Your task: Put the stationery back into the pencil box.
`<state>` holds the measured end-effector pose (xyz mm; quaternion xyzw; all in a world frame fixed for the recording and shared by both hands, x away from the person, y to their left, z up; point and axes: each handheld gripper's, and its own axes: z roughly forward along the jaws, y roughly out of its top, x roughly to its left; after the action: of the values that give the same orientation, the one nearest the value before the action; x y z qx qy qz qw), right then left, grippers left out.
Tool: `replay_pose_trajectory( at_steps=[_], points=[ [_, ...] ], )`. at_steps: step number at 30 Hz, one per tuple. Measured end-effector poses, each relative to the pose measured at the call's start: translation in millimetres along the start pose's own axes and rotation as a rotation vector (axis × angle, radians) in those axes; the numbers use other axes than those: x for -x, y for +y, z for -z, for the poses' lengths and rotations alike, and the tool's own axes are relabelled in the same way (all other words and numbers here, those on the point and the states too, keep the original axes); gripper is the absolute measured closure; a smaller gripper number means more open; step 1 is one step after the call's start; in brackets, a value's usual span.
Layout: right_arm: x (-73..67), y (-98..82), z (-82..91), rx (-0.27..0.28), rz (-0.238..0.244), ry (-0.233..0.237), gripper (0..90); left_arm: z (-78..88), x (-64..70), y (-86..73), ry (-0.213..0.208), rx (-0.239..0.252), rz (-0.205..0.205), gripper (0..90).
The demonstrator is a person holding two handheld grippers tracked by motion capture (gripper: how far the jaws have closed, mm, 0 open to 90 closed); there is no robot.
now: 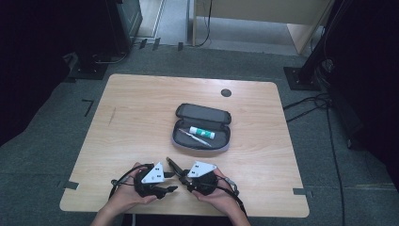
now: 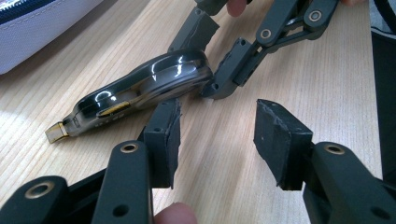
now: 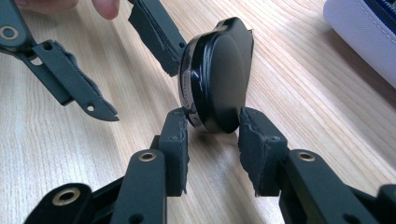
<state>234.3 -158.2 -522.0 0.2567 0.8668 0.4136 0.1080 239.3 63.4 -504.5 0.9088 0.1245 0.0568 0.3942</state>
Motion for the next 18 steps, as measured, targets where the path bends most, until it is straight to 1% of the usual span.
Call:
replay_pose_trajectory(
  at_steps=[5, 7, 14, 18],
  points=[
    [0.8, 0.0, 0.3, 0.002, -0.004, -0.007, 63.6, 1.5, -0.9, -0.6, 0.008, 0.002, 0.005, 48.0],
    [1.9, -0.2, 0.2, 0.011, -0.007, -0.006, 64.6, 2.5, -1.7, -1.0, 0.009, 0.002, 0.006, 47.9],
    [4.1, -1.0, 2.4, 0.029, -0.045, -0.019, 70.0, 3.3, -3.0, -1.9, 0.017, 0.0, 0.01, 48.1],
    [4.5, -1.4, 3.4, 0.037, -0.057, -0.032, 73.5, 4.6, -4.1, -2.8, 0.025, 0.001, 0.014, 48.3]
  ],
)
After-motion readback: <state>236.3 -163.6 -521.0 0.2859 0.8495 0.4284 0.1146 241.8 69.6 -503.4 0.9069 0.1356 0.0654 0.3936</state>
